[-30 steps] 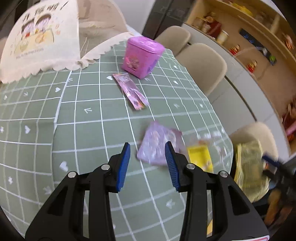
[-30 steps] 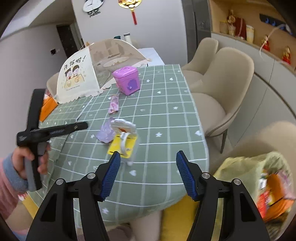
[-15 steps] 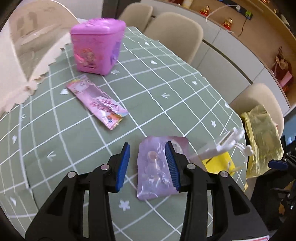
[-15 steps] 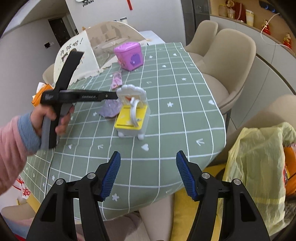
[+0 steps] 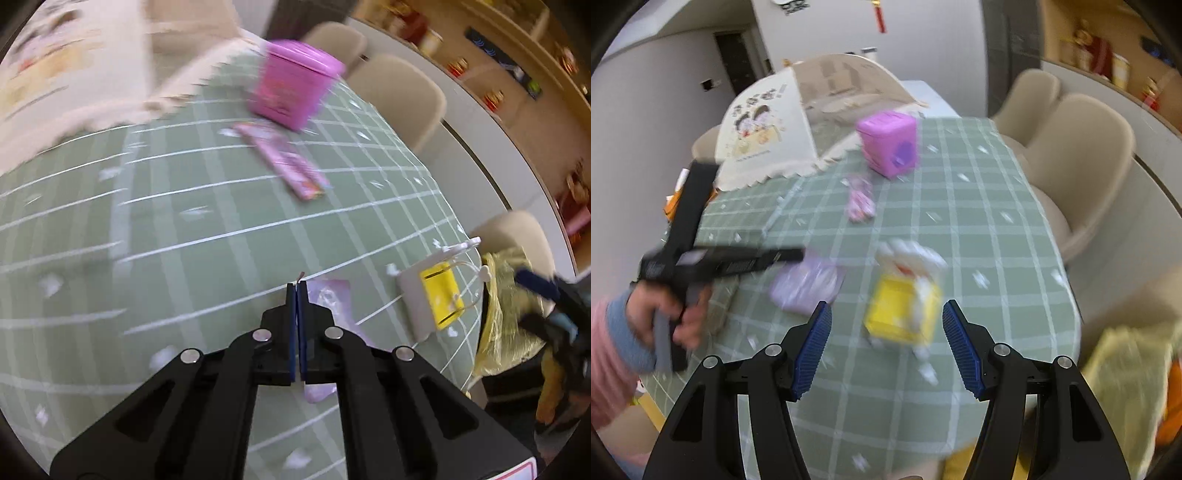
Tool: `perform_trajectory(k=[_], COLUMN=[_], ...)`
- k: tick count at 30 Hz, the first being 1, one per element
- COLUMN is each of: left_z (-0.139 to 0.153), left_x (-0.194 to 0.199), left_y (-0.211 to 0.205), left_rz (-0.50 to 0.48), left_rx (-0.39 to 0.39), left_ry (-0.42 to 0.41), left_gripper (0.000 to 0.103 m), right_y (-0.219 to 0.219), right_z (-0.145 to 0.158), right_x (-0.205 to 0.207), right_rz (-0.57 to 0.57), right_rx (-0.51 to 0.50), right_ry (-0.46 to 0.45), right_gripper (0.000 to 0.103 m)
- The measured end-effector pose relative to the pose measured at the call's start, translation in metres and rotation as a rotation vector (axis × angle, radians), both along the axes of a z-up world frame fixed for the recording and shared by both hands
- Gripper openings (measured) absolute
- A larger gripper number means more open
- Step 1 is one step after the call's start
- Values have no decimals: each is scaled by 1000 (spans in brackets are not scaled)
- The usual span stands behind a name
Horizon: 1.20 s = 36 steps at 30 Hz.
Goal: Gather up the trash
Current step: 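Grasp the purple wrapper with the left gripper while the right grasps the pink candy stick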
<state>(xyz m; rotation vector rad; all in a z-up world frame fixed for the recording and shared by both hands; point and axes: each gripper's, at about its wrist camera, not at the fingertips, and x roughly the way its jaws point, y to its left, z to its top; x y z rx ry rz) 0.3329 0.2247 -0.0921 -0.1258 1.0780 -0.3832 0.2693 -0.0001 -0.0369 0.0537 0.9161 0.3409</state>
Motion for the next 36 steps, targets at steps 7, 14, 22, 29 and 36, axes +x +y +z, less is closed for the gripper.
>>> perform_trajectory(k=[7,14,22,29,36], left_z=[4,-7,-9,-9,-17], left_x=[-16,-25,-38,-44,-37], left_y=[79,121,138,149,146], left_rz=[205,267,206,186,193], left_rx=[-13,-45,-69,-85,-97], left_ry=[1,55,52,48,73], left_gripper=[1,6,17,25,25], right_y=[79,117,126,124,118], right_z=[-7,-60,-83,-61,-24], right_x=[106,192,216,191,141], right_rz=[11,-63,-50,-9,43], right_rx=[43,-54,-147,-89,-16], right_ry=[11,127,165,133,87], right_gripper=[56,49,37,20,20])
